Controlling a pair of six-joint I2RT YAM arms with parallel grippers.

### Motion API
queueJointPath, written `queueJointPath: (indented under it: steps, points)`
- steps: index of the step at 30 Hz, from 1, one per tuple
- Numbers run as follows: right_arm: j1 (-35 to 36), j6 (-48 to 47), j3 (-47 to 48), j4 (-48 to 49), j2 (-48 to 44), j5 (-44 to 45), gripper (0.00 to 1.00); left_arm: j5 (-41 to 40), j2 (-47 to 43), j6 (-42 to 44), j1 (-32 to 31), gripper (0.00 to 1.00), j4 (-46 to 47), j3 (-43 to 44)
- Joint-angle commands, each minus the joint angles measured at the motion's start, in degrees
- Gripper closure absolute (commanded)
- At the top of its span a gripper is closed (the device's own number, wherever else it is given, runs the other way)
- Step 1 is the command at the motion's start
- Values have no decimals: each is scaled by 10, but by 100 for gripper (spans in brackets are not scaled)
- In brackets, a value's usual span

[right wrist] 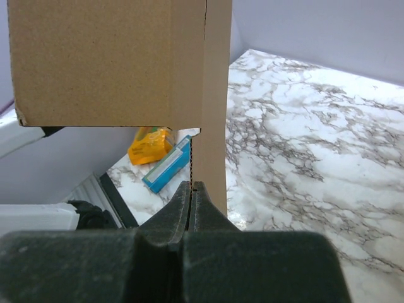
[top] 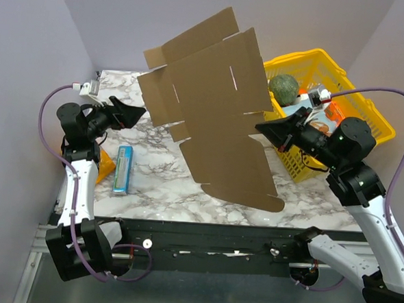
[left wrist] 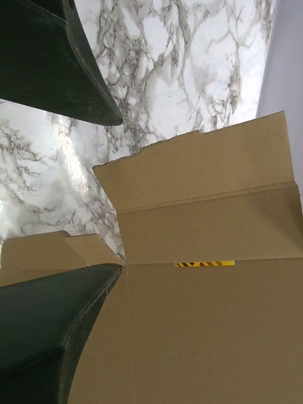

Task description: Fold the paper box

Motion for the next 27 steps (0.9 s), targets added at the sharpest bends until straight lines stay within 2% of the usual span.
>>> queueJointPath:
  steps: [1,5,9,14,17,21,24,27]
  points:
    - [1,17,26,-1,-18,-33,99,31,4,-14,3,1,35,-11]
    - [0,20,32,-1,-25,-41,99,10,8,8,5,1,4,-11]
    - [1,26,38,-1,-33,-51,99,29,9,-20,5,1,52,-24]
    - [1,28,39,-2,-40,-54,99,37,15,-27,5,1,61,-26]
    - [1,32,42,-2,-43,-58,99,52,28,-54,6,1,95,-32]
    - [1,36,43,-2,-41,-63,99,98,54,-130,7,2,221,-47]
    - [1,37,42,-2,-39,-65,99,114,49,-160,7,5,272,-58]
    - [1,37,42,-2,-38,-67,99,117,49,-169,6,14,284,-62]
